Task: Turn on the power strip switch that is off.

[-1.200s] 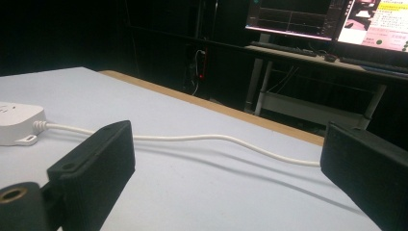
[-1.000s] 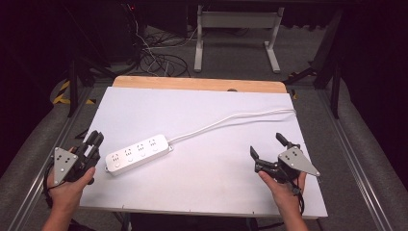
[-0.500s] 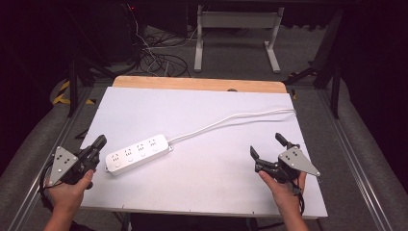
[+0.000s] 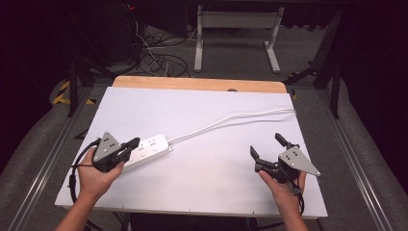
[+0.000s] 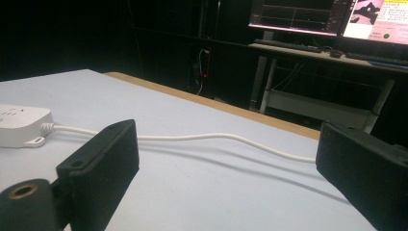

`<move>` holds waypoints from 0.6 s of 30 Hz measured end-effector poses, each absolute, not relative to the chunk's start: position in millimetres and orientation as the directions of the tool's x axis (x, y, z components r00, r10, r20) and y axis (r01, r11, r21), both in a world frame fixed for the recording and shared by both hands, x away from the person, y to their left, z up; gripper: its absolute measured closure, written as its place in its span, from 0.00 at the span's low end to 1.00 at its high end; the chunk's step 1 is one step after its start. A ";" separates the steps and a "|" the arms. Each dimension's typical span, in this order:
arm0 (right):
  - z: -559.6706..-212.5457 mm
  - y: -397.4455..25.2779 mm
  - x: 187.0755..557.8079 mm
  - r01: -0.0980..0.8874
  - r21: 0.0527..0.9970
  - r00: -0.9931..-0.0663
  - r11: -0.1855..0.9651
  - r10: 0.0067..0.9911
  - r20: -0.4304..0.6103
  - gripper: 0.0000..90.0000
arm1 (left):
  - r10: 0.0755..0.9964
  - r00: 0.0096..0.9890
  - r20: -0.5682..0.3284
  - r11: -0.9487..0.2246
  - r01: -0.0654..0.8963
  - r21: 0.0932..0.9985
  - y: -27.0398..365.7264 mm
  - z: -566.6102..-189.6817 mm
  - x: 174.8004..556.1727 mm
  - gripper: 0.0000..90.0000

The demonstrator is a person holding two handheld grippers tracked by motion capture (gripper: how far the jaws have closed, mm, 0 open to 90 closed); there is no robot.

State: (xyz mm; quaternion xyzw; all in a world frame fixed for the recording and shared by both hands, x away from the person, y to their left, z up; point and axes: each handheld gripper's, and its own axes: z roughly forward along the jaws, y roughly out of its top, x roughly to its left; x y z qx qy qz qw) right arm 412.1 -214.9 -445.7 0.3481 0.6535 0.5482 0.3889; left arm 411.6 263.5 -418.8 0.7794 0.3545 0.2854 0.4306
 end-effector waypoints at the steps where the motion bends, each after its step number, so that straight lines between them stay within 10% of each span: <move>1: -445.4 -214.6 412.2 0.027 0.988 -0.457 0.155 0.881 -0.125 0.09 | 0.791 0.600 0.120 -0.390 0.342 0.855 257.1 -420.1 417.7 1.00; 18: -446.8 -213.3 412.8 0.039 0.985 -0.467 0.170 0.874 -0.133 0.10 | 0.790 0.608 0.077 -0.476 0.530 0.702 222.3 -446.5 465.4 1.00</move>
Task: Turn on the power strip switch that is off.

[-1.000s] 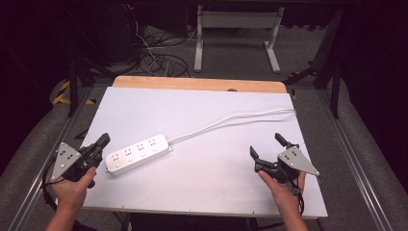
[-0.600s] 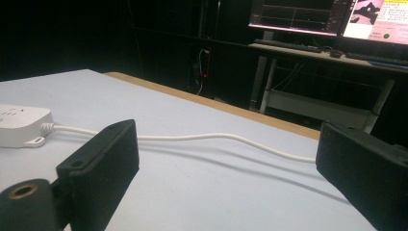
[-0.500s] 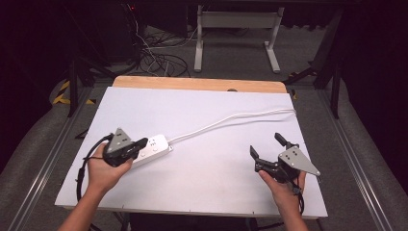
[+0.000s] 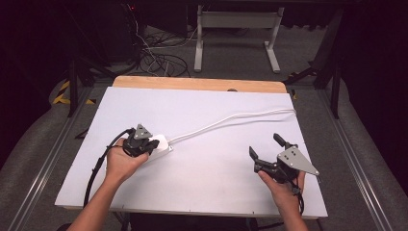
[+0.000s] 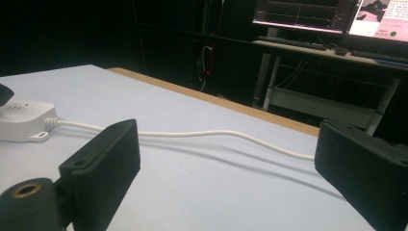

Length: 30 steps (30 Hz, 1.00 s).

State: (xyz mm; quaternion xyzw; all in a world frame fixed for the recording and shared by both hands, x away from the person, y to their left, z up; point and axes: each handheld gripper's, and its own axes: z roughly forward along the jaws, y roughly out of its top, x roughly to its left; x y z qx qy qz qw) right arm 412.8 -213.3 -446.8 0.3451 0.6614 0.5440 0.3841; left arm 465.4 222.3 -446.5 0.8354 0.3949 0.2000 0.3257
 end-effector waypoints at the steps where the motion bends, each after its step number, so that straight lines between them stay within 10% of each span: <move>1: -446.8 -213.6 412.4 0.039 0.985 -0.467 0.168 0.874 -0.131 0.10 | 0.791 0.609 0.064 -0.472 0.540 0.697 223.2 -446.5 466.2 1.00; 30: -446.7 -217.1 410.0 0.042 0.986 -0.457 0.162 0.881 -0.125 0.11 | 0.799 0.598 0.056 -0.474 0.570 0.671 219.7 -455.3 464.1 1.00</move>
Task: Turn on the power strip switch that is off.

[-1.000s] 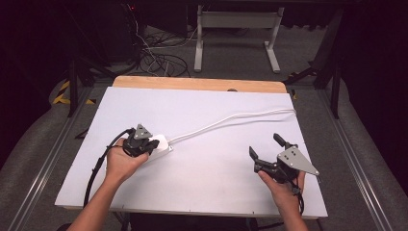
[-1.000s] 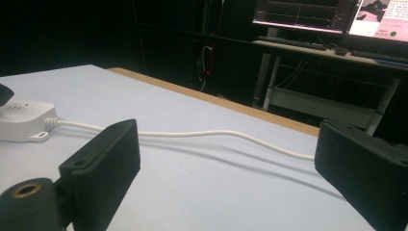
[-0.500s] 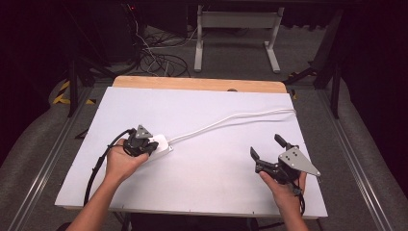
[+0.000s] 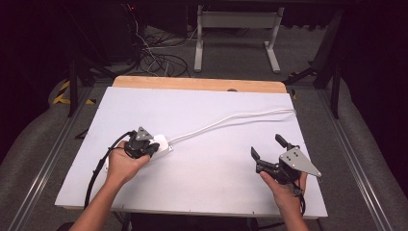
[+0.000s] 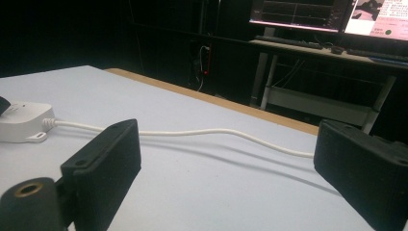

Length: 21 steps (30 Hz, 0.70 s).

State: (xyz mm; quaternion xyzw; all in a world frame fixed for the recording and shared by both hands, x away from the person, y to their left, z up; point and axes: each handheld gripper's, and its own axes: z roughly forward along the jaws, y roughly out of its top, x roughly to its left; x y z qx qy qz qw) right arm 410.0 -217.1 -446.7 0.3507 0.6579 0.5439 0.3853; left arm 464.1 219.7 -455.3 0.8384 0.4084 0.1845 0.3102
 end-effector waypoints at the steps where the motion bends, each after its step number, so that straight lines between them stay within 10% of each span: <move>1: -446.7 -217.1 410.1 0.043 0.986 -0.457 0.162 0.881 -0.125 0.11 | 0.800 0.596 0.059 -0.474 0.569 0.672 219.5 -455.5 463.7 1.00; 21: -446.2 -216.8 408.9 0.040 0.986 -0.456 0.164 0.881 -0.128 0.11 | 0.802 0.596 0.028 -0.455 0.580 0.675 221.9 -457.3 466.2 1.00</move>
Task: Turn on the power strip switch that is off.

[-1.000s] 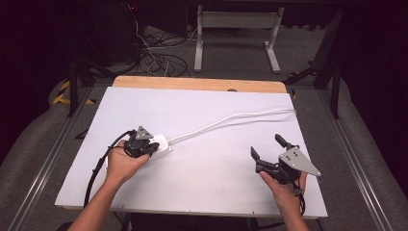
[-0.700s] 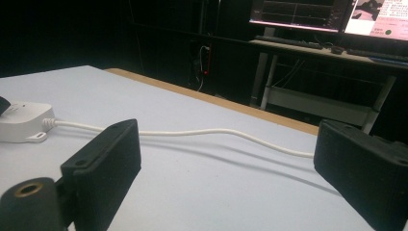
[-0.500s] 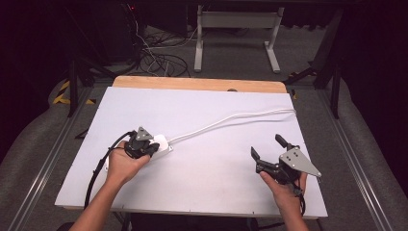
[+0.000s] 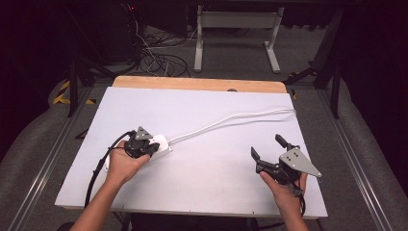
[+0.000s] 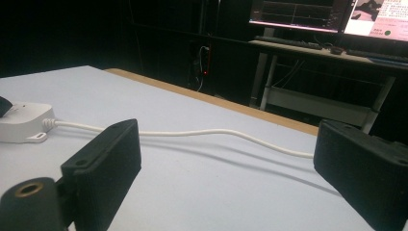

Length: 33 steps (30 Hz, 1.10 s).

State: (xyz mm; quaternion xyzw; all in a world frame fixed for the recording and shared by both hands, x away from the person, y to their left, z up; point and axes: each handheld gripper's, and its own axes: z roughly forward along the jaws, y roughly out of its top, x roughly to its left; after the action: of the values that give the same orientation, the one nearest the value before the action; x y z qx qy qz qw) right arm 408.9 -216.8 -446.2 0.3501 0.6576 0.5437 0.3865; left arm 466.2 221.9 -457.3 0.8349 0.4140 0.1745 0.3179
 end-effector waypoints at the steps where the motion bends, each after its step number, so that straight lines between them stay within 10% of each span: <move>1: -446.2 -216.8 408.9 0.040 0.986 -0.456 0.164 0.881 -0.128 0.11 | 0.804 0.595 0.026 -0.453 0.583 0.675 222.3 -457.4 466.3 1.00; 33: -445.5 -214.8 406.9 0.039 0.986 -0.457 0.161 0.880 -0.126 0.11 | 0.807 0.589 0.041 -0.460 0.583 0.669 222.4 -458.4 465.7 1.00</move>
State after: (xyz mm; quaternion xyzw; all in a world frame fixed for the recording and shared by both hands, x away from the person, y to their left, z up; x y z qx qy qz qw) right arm 406.9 -214.8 -445.5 0.3499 0.6571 0.5449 0.3859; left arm 465.7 222.4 -458.4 0.8354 0.4161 0.1793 0.3113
